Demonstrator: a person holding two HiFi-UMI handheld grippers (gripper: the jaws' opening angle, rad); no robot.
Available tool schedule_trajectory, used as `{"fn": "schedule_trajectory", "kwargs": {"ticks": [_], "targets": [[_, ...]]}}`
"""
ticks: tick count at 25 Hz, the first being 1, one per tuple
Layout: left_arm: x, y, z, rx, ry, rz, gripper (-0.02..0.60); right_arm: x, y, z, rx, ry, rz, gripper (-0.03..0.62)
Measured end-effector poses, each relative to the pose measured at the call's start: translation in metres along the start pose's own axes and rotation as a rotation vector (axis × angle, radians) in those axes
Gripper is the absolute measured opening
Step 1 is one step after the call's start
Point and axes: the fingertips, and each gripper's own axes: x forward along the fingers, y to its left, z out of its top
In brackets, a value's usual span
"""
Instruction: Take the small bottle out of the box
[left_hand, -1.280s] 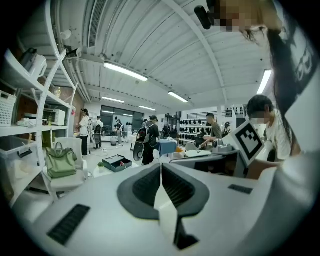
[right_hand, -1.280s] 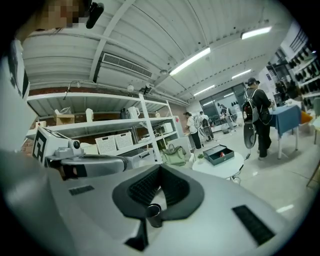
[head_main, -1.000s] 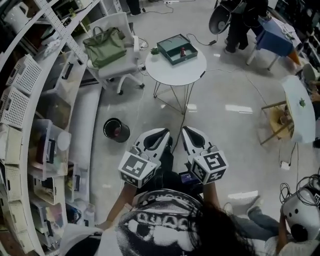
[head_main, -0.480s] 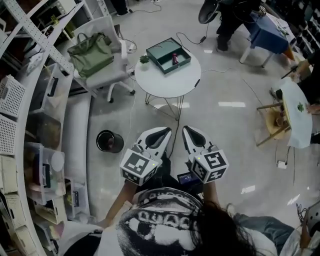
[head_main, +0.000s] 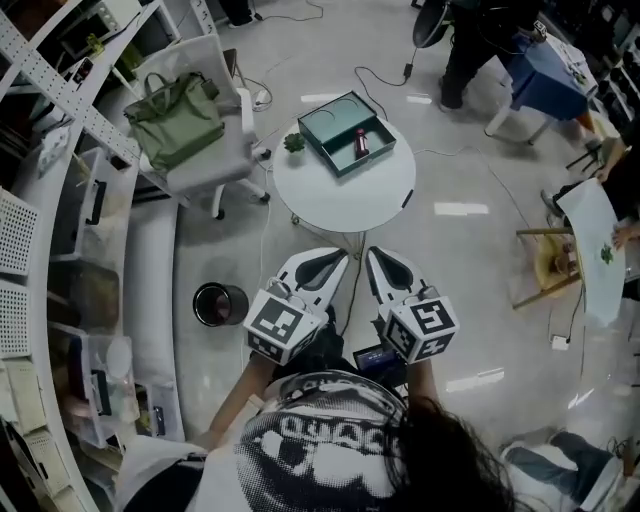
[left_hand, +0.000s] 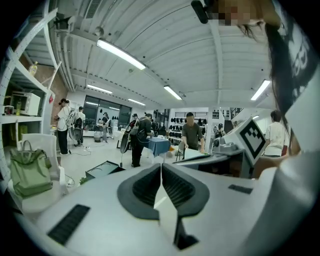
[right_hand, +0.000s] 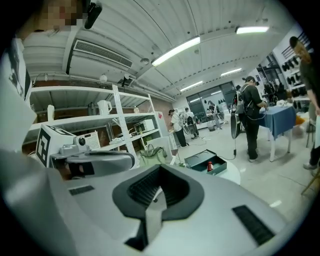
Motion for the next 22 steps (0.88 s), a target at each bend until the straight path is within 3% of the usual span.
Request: {"fn": "schedule_trajectory", "kwargs": {"ticks": [9,22], "targets": [[0.028,0.064,0.005,-0.014,-0.005,0.009,0.017,0.058,-0.023,0.018,-0.002,0.014,-0.017,-0.002],[0.070,0.094,0.000,-0.059,0.024,0.030,0.017,0.094,-0.068,0.021,0.014,0.075,0.001,-0.002]]}}
